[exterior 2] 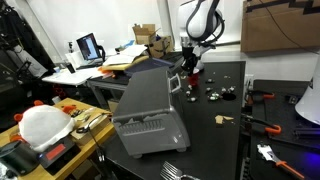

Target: Put one sweet in the cup

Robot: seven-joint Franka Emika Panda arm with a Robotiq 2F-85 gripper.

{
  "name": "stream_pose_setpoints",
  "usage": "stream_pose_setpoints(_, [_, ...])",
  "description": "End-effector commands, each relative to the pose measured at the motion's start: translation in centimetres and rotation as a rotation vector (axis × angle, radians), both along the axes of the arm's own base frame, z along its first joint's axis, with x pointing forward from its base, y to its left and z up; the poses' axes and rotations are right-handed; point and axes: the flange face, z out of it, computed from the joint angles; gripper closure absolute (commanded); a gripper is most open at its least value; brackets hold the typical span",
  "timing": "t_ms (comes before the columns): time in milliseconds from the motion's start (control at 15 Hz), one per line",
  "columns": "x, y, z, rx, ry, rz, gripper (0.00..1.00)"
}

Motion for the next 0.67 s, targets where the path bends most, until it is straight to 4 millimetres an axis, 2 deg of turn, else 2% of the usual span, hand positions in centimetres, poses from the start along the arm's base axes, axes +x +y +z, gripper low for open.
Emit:
stream_pose_setpoints(0, [1.0, -1.6, 1.6, -0.004, -0.023, -0.096, 0.97])
stream_pose_setpoints(600, [2.0, -5.7, 2.8, -0.004, -0.081, -0.295, 0.97])
